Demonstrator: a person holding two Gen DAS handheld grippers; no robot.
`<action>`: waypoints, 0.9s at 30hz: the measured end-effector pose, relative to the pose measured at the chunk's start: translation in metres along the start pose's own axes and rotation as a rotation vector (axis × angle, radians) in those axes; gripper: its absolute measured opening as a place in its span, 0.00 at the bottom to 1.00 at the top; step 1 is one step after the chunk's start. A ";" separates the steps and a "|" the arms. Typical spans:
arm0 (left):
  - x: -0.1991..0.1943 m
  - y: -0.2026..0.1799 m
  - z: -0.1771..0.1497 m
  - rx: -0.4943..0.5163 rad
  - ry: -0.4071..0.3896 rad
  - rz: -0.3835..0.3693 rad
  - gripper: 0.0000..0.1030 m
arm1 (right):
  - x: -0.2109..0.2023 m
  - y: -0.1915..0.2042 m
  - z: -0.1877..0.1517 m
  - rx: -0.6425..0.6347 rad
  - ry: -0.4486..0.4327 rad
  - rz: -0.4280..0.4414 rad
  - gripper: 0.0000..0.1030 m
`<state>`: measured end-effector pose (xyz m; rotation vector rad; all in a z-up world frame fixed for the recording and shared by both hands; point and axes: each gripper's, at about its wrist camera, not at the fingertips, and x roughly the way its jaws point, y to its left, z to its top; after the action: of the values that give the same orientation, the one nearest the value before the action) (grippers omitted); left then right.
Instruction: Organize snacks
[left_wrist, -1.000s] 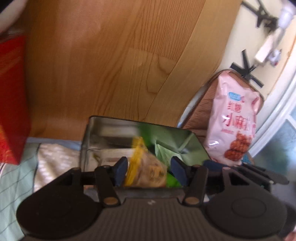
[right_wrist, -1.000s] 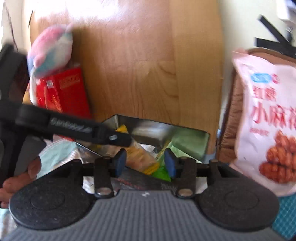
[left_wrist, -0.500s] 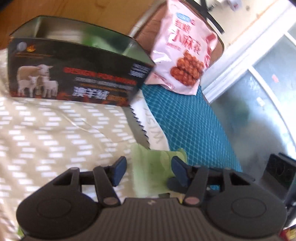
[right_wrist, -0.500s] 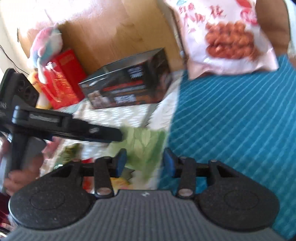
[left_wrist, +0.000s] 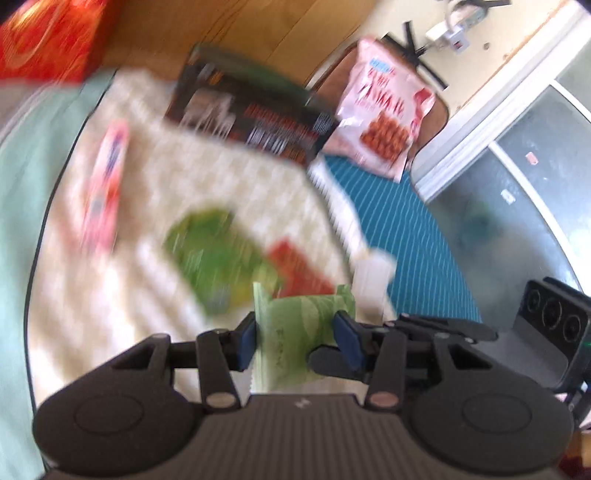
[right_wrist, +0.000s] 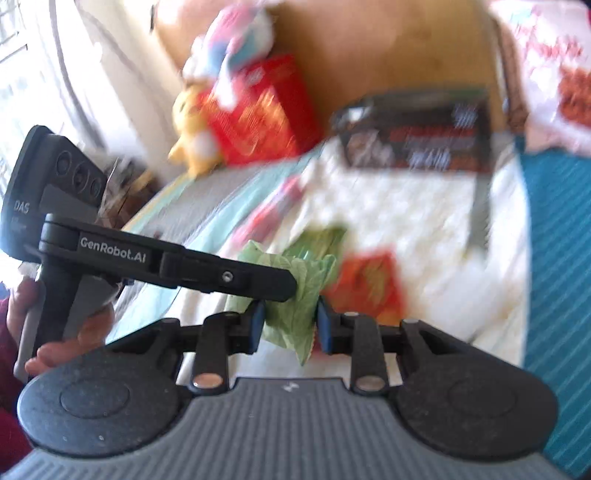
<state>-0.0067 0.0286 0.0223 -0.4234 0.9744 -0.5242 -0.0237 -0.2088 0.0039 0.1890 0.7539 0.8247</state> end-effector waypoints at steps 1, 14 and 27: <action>-0.001 0.004 -0.006 -0.014 0.013 -0.004 0.42 | 0.001 0.002 -0.006 0.012 0.021 0.007 0.31; -0.049 0.022 -0.032 -0.001 -0.095 -0.001 0.62 | -0.029 0.027 -0.044 -0.303 -0.058 -0.164 0.61; -0.016 0.017 -0.035 0.022 -0.005 -0.040 0.33 | 0.005 0.041 -0.038 -0.396 0.022 -0.115 0.33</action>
<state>-0.0408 0.0481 0.0062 -0.4244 0.9564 -0.5691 -0.0713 -0.1826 -0.0086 -0.2154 0.6021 0.8505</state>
